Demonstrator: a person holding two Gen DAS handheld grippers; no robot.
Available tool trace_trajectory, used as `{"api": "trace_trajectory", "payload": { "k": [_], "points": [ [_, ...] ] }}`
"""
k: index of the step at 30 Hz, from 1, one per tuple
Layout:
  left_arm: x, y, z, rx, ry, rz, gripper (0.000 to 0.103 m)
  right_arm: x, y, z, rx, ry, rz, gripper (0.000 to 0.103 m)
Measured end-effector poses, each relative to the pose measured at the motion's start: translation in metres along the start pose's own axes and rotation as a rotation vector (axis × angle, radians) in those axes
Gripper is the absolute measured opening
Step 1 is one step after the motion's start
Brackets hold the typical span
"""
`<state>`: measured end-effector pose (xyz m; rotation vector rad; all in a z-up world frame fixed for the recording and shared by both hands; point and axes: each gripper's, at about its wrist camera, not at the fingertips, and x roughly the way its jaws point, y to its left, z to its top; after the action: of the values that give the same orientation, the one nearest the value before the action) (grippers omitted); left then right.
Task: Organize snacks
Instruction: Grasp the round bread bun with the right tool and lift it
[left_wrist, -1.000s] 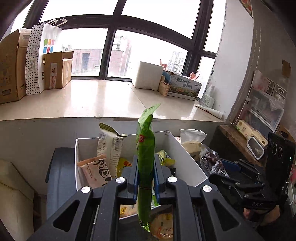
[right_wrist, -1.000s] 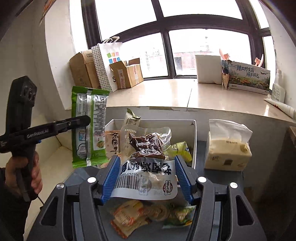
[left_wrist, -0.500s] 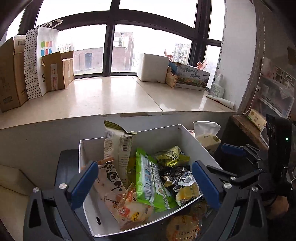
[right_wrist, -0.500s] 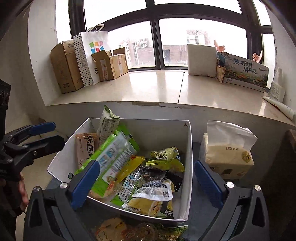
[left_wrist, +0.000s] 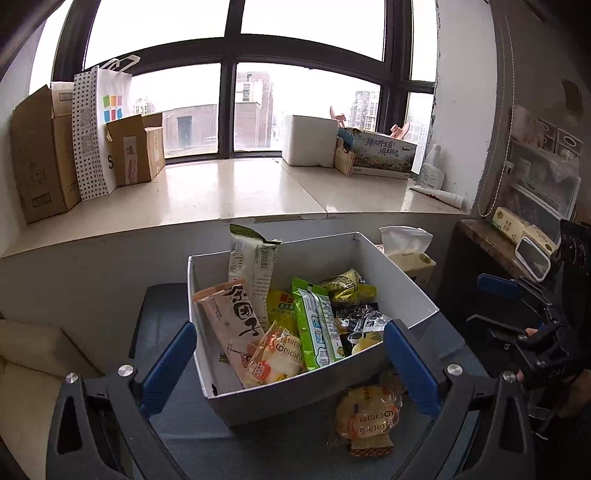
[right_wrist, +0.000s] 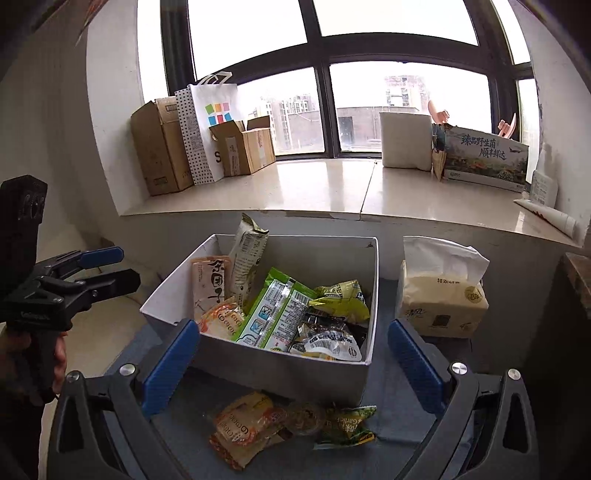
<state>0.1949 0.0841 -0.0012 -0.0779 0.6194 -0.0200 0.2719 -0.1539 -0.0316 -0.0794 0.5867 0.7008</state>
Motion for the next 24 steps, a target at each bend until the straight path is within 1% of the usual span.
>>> {"api": "trace_trajectory", "payload": {
  "k": [2,4,6,8,11,14,16,18,21,24],
  "points": [
    [-0.015,-0.001,-0.015,-0.014,-0.013,-0.002,0.103,-0.016,0.011,-0.015,-0.01,-0.008,0.006,0.103],
    [-0.026,-0.003,-0.03,-0.037,0.0,-0.027,0.103,-0.027,0.02,-0.033,-0.008,0.002,0.025,0.103],
    [-0.036,-0.007,-0.048,-0.061,0.011,-0.04,0.103,-0.034,0.028,-0.052,0.008,0.024,0.053,0.103],
    [-0.046,-0.014,-0.068,-0.062,0.028,-0.066,0.103,-0.036,0.035,-0.071,0.024,0.055,0.05,0.103],
    [-0.059,-0.022,-0.096,-0.073,0.038,-0.099,0.103,-0.03,0.047,-0.097,0.037,0.094,0.033,0.103],
    [-0.068,-0.024,-0.111,-0.082,0.048,-0.115,0.103,-0.014,0.056,-0.115,0.051,0.145,0.035,0.103],
    [-0.071,-0.024,-0.116,-0.08,0.052,-0.127,0.103,0.0,0.063,-0.121,0.037,0.191,0.018,0.103],
    [-0.074,-0.022,-0.12,-0.081,0.048,-0.119,0.103,0.01,0.074,-0.123,-0.022,0.199,0.001,0.103],
    [-0.072,-0.015,-0.123,-0.105,0.067,-0.126,0.103,0.028,0.09,-0.121,-0.168,0.205,-0.062,0.103],
    [-0.069,-0.01,-0.128,-0.124,0.082,-0.128,0.103,0.048,0.095,-0.116,-0.227,0.233,-0.04,0.103]
  ]
}}
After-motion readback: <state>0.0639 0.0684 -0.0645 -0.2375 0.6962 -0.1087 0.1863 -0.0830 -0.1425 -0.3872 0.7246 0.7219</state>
